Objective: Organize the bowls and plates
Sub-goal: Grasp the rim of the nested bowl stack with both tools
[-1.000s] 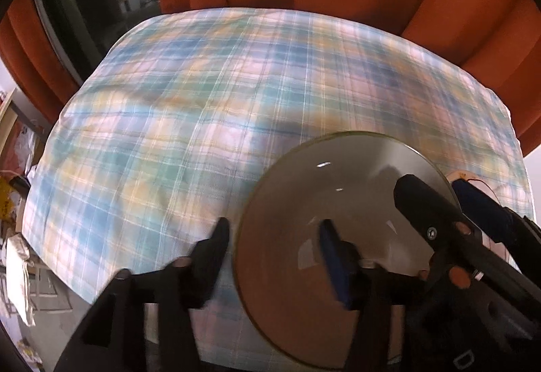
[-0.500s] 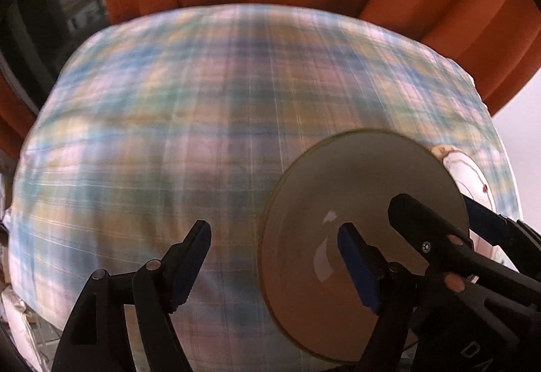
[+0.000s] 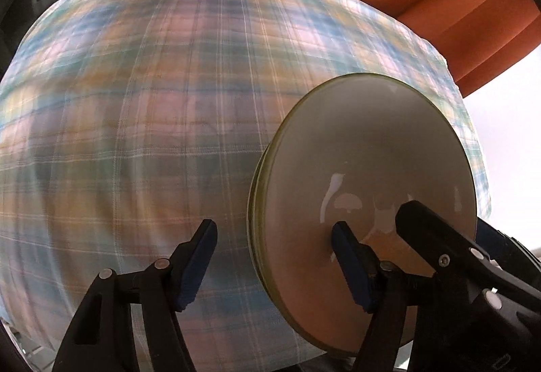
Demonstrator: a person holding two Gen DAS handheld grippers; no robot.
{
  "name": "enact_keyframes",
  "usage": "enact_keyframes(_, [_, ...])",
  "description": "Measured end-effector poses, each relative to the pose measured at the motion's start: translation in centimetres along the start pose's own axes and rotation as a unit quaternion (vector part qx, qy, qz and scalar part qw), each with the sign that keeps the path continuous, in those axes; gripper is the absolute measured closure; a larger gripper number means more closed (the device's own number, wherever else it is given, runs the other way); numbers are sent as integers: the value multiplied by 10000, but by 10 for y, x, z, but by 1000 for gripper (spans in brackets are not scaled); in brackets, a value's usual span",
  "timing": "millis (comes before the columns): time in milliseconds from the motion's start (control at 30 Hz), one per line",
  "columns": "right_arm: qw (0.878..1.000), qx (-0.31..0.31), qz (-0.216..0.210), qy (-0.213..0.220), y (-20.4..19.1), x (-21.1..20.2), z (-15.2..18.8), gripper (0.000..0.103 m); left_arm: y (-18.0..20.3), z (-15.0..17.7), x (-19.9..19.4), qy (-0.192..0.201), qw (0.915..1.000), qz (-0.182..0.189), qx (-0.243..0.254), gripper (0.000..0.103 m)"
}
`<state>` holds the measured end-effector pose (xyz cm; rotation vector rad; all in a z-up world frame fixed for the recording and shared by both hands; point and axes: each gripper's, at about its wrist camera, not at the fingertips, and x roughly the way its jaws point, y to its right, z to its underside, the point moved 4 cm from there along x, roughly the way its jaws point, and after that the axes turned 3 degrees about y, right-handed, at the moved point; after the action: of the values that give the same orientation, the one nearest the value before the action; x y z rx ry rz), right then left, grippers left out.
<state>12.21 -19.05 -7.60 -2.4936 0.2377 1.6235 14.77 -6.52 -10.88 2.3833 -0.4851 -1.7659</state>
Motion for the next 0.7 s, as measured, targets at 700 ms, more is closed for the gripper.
enact_keyframes(700, [9927, 11, -1126, -440, 10, 34, -16, 39, 7, -7, 3, -192, 9968, -577, -523, 31])
